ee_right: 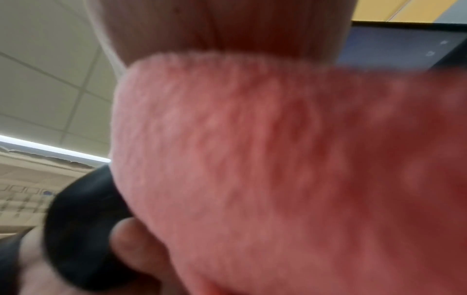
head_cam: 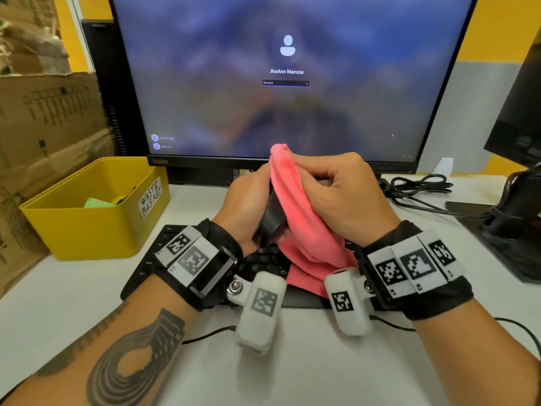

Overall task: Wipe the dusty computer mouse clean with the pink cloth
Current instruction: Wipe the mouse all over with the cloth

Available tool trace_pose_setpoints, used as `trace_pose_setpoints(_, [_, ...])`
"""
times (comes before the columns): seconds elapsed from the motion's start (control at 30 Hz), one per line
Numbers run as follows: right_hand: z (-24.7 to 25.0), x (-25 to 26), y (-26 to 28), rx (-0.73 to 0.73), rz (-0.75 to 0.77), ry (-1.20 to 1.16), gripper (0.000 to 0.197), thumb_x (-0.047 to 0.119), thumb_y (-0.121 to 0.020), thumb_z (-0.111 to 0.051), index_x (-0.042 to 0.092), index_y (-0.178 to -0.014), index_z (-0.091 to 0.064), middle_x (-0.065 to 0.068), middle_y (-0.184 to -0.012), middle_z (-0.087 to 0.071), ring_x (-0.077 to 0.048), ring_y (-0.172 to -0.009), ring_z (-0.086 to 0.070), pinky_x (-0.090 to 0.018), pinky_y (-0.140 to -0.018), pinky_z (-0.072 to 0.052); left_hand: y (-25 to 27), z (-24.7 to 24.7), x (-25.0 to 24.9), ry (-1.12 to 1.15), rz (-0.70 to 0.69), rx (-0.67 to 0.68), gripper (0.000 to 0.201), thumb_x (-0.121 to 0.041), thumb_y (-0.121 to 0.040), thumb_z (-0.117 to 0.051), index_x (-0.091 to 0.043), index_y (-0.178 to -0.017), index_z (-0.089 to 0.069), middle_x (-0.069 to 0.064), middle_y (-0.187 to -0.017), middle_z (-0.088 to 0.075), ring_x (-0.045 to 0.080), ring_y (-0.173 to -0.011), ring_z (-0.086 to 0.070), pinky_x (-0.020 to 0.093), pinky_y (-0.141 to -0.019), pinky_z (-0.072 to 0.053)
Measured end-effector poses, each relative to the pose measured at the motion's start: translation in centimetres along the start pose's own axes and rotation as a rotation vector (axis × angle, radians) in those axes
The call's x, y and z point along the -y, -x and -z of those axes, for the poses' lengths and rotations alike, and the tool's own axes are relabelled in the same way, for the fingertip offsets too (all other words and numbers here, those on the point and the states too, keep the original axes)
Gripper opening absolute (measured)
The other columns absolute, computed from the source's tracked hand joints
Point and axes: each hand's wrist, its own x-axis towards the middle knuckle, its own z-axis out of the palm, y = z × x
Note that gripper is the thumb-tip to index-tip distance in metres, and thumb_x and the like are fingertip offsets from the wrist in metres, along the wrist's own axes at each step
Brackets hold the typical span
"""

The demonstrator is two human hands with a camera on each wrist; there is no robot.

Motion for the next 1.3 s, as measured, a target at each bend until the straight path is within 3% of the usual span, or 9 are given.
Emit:
trace_pose_setpoints(0.2, [-0.7, 0.7, 0.4, 0.133, 0.004, -0.058, 0.074, 0.048, -0.061, -0.059, 0.036, -0.134, -0.066, 0.03, -0.076, -0.069, -0.001, -0.054, -0.058, -0.018, -0.065, -0.046, -0.7, 1.0, 0.2, -0.148, -0.119, -0.037, 0.028, -0.028, -0.109, -0.049, -0.021, -0.086, -0.064, -0.002, -0.077, -0.067, 0.008, -0.062, -0.063, 0.024, -0.057, -0.05])
trace_pose_setpoints(0.33, [-0.3, -0.2, 0.0, 0.044, -0.078, -0.207, 0.043, 0.027, -0.081, -0.075, 0.028, -0.124, -0.075, 0.015, -0.116, -0.076, -0.009, -0.1, -0.076, -0.034, -0.093, -0.059, 0.1, 0.3, 0.0, -0.121, -0.101, -0.027, 0.052, -0.016, -0.102, -0.058, -0.018, -0.05, -0.061, -0.004, -0.04, -0.054, 0.009, -0.033, -0.05, 0.015, -0.034, -0.036])
trace_pose_setpoints(0.43, [0.0, -0.2, 0.1, 0.005, -0.113, -0.359, 0.026, 0.011, -0.089, -0.078, 0.012, -0.116, -0.078, 0.003, -0.112, -0.079, -0.005, -0.107, -0.073, -0.03, -0.096, -0.057, 0.3, -0.2, 0.0, -0.123, -0.092, 0.031, 0.071, -0.012, -0.103, -0.052, -0.021, -0.033, -0.062, -0.006, -0.039, -0.055, 0.007, -0.031, -0.051, 0.015, -0.034, -0.037])
trace_pose_setpoints(0.5, [0.2, 0.1, 0.2, -0.023, -0.145, -0.414, 0.018, 0.014, -0.091, -0.077, 0.007, -0.108, -0.08, -0.002, -0.1, -0.081, -0.004, -0.09, -0.073, -0.025, -0.081, -0.057, 0.3, 0.0, -0.1, -0.172, -0.111, 0.069, 0.07, -0.017, -0.105, -0.05, -0.025, -0.039, -0.069, -0.009, -0.043, -0.06, 0.005, -0.035, -0.055, 0.017, -0.036, -0.04])
trace_pose_setpoints(0.63, [0.4, 0.3, 0.0, -0.127, -0.176, -0.44, 0.014, 0.019, -0.089, -0.08, 0.006, -0.091, -0.082, -0.01, -0.082, -0.08, -0.008, -0.07, -0.067, -0.028, -0.065, -0.056, -0.4, 0.4, 0.3, -0.257, -0.176, 0.057, 0.038, -0.032, -0.107, -0.051, -0.016, -0.09, -0.082, -0.009, -0.065, -0.071, 0.009, -0.058, -0.063, 0.025, -0.051, -0.047])
trace_pose_setpoints(0.77, [0.7, -0.7, -0.7, -0.257, -0.223, -0.407, 0.016, 0.025, -0.084, -0.08, 0.017, -0.07, -0.078, -0.002, -0.065, -0.073, -0.011, -0.058, -0.057, -0.031, -0.059, -0.047, -0.8, 1.0, 0.1, -0.273, -0.171, 0.037, 0.05, -0.05, -0.107, -0.047, -0.018, -0.078, -0.073, 0.0, -0.058, -0.065, 0.021, -0.049, -0.058, 0.032, -0.051, -0.042])
trace_pose_setpoints(0.93, [1.3, -1.0, -0.9, -0.41, -0.192, 0.135, 0.05, 0.051, -0.084, -0.074, 0.012, -0.057, -0.061, 0.006, -0.05, -0.057, -0.019, -0.052, -0.055, -0.03, -0.063, -0.041, -0.4, 1.9, -1.2, -0.269, -0.152, 0.24, 0.054, -0.063, -0.102, -0.046, -0.014, -0.093, -0.068, 0.016, -0.06, -0.052, 0.027, -0.036, -0.049, 0.023, -0.039, -0.038])
trace_pose_setpoints(1.17, [2.9, -1.2, -1.5, -0.461, -0.216, 0.302, 0.048, 0.016, -0.089, -0.061, 0.009, -0.049, -0.035, -0.001, -0.046, -0.033, -0.04, -0.058, -0.04, -0.032, -0.065, -0.021, 0.6, 1.3, -1.3, -0.228, -0.156, 0.466, 0.047, -0.059, -0.091, -0.05, -0.018, -0.072, -0.064, 0.037, -0.115, -0.066, 0.025, -0.032, -0.049, 0.021, -0.041, -0.039])
trace_pose_setpoints(1.3, [3.6, -1.3, -1.7, -0.502, -0.183, 0.259, 0.044, 0.017, -0.086, -0.064, 0.0, -0.053, -0.04, -0.009, -0.05, -0.033, -0.049, -0.063, -0.042, -0.04, -0.06, -0.035, 0.6, 1.3, -0.6, -0.378, -0.151, 0.57, 0.056, -0.066, -0.088, -0.054, -0.015, -0.091, -0.076, 0.047, -0.099, -0.061, 0.026, -0.032, -0.051, 0.022, -0.04, -0.04])
